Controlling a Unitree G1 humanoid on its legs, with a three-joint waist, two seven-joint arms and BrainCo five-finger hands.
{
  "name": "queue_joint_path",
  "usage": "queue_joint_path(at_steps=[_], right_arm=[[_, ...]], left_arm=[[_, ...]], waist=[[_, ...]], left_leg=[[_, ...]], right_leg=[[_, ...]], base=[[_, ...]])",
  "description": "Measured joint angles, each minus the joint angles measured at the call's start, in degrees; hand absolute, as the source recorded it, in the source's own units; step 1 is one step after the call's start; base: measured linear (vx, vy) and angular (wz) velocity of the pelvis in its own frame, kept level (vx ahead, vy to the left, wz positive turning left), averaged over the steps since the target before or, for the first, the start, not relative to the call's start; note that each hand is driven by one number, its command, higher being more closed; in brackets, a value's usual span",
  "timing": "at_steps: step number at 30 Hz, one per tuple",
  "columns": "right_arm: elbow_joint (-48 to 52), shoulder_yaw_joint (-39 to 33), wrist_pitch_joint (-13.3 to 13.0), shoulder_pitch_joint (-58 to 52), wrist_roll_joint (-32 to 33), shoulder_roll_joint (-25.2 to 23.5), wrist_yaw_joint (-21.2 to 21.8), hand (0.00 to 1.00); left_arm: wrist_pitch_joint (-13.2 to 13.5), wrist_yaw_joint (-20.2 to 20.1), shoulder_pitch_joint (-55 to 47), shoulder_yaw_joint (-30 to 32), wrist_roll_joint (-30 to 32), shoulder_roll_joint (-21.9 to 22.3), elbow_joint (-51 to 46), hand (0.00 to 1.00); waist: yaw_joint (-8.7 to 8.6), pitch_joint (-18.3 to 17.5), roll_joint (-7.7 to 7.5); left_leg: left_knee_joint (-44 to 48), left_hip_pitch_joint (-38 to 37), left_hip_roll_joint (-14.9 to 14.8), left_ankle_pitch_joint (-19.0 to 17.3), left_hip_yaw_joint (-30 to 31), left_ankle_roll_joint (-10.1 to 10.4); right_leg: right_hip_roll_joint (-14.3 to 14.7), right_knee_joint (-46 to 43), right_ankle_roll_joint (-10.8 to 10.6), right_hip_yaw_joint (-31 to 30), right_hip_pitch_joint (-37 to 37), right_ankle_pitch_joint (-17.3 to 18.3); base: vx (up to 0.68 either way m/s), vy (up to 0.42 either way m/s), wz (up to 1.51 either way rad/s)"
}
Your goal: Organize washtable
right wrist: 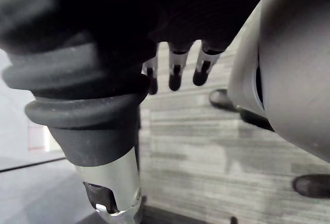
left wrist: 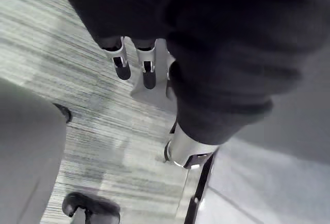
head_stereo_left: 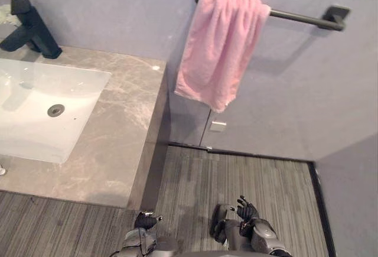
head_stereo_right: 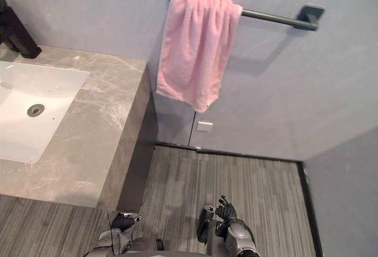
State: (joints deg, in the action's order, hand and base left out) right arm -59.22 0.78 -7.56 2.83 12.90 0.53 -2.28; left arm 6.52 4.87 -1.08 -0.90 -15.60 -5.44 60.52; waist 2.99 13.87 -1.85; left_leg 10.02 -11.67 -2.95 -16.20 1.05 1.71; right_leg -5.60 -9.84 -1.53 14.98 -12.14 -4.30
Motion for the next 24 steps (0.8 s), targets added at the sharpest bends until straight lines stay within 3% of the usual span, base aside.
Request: queue_joint_path(at_steps=[1,2,3,4,5,8,10,13,15,18,24], right_arm=[[-0.2,-0.33,0.05,0.18,-0.06,0.03,0.1,0.0],[-0.11,-0.52,0.16,0.34,-0.05,0.38,0.11,0.0],[-0.13,-0.74,0.07,0.29,-0.09,0.57,0.21,0.0],[-0.17,-0.74,0.24,0.29,-0.11,0.4,0.23,0.0],[-0.16,-0.82,0.31,0.01,-0.13,-0.13,0.23,0.0],[-0.07,-0.65,0.39,-1.07,0.07,-0.64,-0.13,0.0],[-0.15,-0.73,0.45,-1.38,0.2,-0.21,-0.27,0.0],[-0.21,-0.75,0.6,-2.08,0.96,0.67,-0.43,0.0],[-0.23,-0.75,0.59,-2.48,1.11,0.98,-0.64,0.0],[-0.69,-0.78,0.57,-2.77,1.05,1.12,-1.24,0.0],[-0.69,-1.53,0.6,-3.3,1.02,0.82,-1.28,0.0]], left_arm=[[-0.55,0.49,-0.06,1.49,-1.76,0.17,0.62,0.0],[-0.59,0.57,-0.1,1.64,-1.8,0.98,0.87,0.0],[0.36,0.32,-0.48,1.31,-1.17,1.22,0.71,0.0],[1.5,-0.02,-0.87,0.73,-0.2,1.25,0.23,0.0],[3.02,-0.81,-1.57,0.46,1.6,1.32,-0.53,0.0],[4.1,-1.22,-2.45,0.67,2.78,1.75,-4.53,0.0],[4.55,-1.1,-2.09,0.6,2.74,1.55,-5.84,0.0],[5.02,-1.04,-1.44,-0.25,2.69,1.77,-5.85,0.0],[5.05,-1.03,-0.77,-1.33,2.68,1.6,-5.77,0.0],[5.1,-0.93,0.07,-1.44,2.68,1.8,-4.4,0.0],[5.0,-0.66,-0.48,-1.19,2.7,1.93,-2.36,0.0]], waist=[[0.68,-0.06,0.88],[0.82,-0.47,2.11],[0.86,-0.7,3.23],[0.92,-0.83,3.69],[0.92,-0.95,3.46],[1.28,-1.53,2.11],[1.28,-1.44,1.3],[1.46,-1.52,1.69],[2.43,-1.73,2.25],[3.35,-1.96,1.79],[3.68,-2.39,2.43]], left_leg=[[-0.78,-1.95,-0.38,-0.95,2.4,0.99],[-0.95,-1.89,-1.71,-0.65,2.23,1.53],[-0.69,-2.12,-3.34,-0.7,1.83,2.1],[0.35,-1.96,-4.41,-0.84,1.69,2.37],[7.81,0.33,-6.29,-1.17,1.65,2.93],[29.8,9.93,-8.97,-0.49,-0.35,4.15],[34.71,14.73,-9.31,-1.19,-4.74,3.77],[28.19,17.05,-8.9,-1.53,-7.67,3.18],[15.89,17.7,-6.65,-0.36,-5.48,2.93],[11.31,15.01,-3.91,2.45,-4.73,1.73],[5.84,8.73,-1.7,3.1,-6.92,0.74]], right_leg=[[0.32,-3.26,2.47,0.44,-0.45,-2.73],[1.38,-3.64,2.68,0.72,-0.72,-2.31],[2.76,-2.72,2.49,0.59,0.04,0.55],[3.71,-2.28,2.41,0.71,0.51,1.07],[6.16,0.17,3.28,0.93,2.83,1.85],[9.87,9.13,3.32,1.55,9.57,1.91],[10.47,12.07,3.37,1.48,11.67,1.85],[10.55,12.11,2.69,2.53,13.01,1.22],[10.52,12.1,2.68,2.25,13.52,1.18],[9.45,13.12,1.67,0.12,14.8,0.24],[7.85,15.0,3.25,-1.69,18.27,-1.09]], base=[[0.39,-0.312,0.65],[0.41,-0.363,0.45],[0.22,-0.212,-0.03],[0.27,-0.339,-0.17],[0.18,-0.291,-0.26],[0.14,-0.26,-0.35],[0.08,-0.137,-0.29],[0.09,-0.056,-0.21],[0.08,0.056,-0.23],[0.12,0.117,-0.13],[0.14,0.176,-0.08]])
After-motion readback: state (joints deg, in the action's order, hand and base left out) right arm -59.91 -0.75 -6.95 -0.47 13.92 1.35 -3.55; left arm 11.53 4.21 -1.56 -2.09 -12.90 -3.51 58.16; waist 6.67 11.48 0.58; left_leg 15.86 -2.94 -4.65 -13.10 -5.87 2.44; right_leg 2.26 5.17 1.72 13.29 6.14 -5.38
